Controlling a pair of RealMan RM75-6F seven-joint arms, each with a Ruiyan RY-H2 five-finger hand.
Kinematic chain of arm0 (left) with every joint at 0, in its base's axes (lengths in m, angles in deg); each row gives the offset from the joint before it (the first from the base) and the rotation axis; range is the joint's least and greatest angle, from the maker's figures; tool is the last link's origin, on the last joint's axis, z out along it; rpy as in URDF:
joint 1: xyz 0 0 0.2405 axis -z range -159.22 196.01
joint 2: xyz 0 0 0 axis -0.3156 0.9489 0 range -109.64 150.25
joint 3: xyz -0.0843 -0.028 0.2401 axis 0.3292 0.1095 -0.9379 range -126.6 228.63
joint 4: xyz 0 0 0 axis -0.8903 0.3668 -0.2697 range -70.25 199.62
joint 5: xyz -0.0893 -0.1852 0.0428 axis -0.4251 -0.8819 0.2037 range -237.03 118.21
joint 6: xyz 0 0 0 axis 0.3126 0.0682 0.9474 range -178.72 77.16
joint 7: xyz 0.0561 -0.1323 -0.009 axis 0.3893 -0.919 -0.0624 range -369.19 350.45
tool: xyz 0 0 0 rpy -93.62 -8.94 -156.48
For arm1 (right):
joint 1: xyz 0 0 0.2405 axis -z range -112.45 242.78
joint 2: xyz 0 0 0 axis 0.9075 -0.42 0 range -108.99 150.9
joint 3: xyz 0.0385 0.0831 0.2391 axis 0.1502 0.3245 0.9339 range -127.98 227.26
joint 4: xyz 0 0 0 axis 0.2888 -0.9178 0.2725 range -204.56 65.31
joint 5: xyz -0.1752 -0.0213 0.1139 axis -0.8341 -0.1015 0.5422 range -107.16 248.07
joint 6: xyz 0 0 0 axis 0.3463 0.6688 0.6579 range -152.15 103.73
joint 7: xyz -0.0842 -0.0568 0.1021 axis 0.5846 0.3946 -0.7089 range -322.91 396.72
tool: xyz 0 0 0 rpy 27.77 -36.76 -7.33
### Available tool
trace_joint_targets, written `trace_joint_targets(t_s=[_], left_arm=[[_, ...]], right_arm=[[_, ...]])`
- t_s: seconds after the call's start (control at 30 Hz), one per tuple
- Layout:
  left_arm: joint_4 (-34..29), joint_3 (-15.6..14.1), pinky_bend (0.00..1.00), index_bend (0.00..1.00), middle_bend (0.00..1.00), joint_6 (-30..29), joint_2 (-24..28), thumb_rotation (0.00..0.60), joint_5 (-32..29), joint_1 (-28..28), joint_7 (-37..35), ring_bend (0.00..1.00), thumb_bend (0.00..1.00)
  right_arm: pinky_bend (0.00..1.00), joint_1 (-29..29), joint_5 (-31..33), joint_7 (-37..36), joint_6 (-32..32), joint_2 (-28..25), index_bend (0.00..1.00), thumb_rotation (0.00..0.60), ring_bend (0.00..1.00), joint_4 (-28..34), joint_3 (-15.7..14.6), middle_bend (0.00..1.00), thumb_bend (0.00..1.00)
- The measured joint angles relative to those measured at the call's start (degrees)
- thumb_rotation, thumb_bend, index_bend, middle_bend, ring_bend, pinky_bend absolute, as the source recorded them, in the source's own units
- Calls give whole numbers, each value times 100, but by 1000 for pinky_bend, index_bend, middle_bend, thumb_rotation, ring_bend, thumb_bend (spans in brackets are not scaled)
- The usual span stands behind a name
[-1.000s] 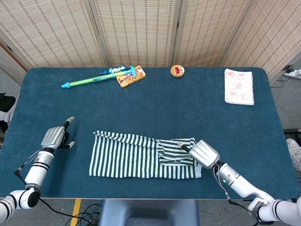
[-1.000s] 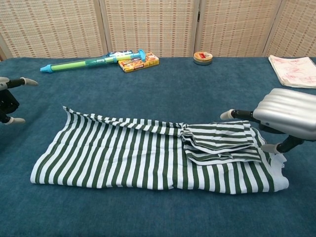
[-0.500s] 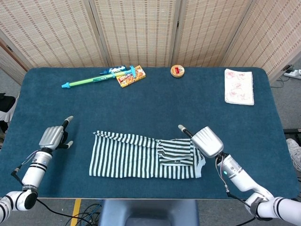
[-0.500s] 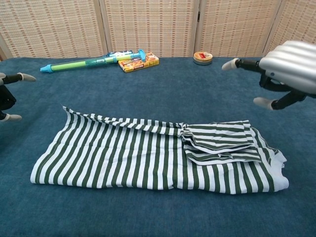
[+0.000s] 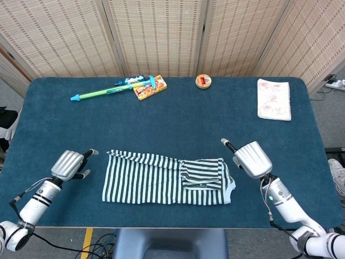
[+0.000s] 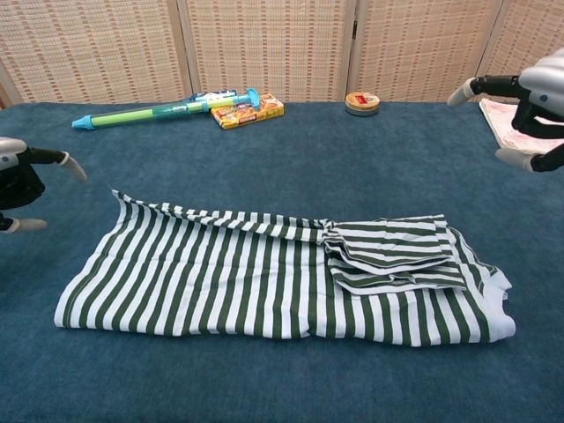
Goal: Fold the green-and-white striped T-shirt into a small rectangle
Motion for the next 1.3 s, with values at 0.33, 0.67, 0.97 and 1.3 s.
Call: trace_joint_targets(t_s=[0.33, 0.67, 0.97, 1.3], left_arm=[[1091, -394, 873, 305, 858, -322, -364, 600, 842, 233, 154, 793, 299], [2681, -629, 871, 335, 858, -1034, -1231, 600, 1235, 289, -242, 791, 201], [3812, -818, 871, 339, 858, -1423, -2072, 600, 1389, 280, -549, 791, 201], [4208, -878, 871, 339, 858, -1368, -2373, 600, 1281, 370, -722, 791, 200]], right_arm=[[1000, 174, -60, -71, 117, -142, 192, 600, 973, 147, -12, 968, 387], [1000, 301, -69, -73, 182, -202, 192, 600, 973, 252, 13, 968, 388], [1000, 356, -34, -111, 151, -171, 192, 600, 973, 250, 49, 968, 387], [1000, 442, 6, -149, 176, -190, 192, 600, 973, 255, 91, 968, 388]])
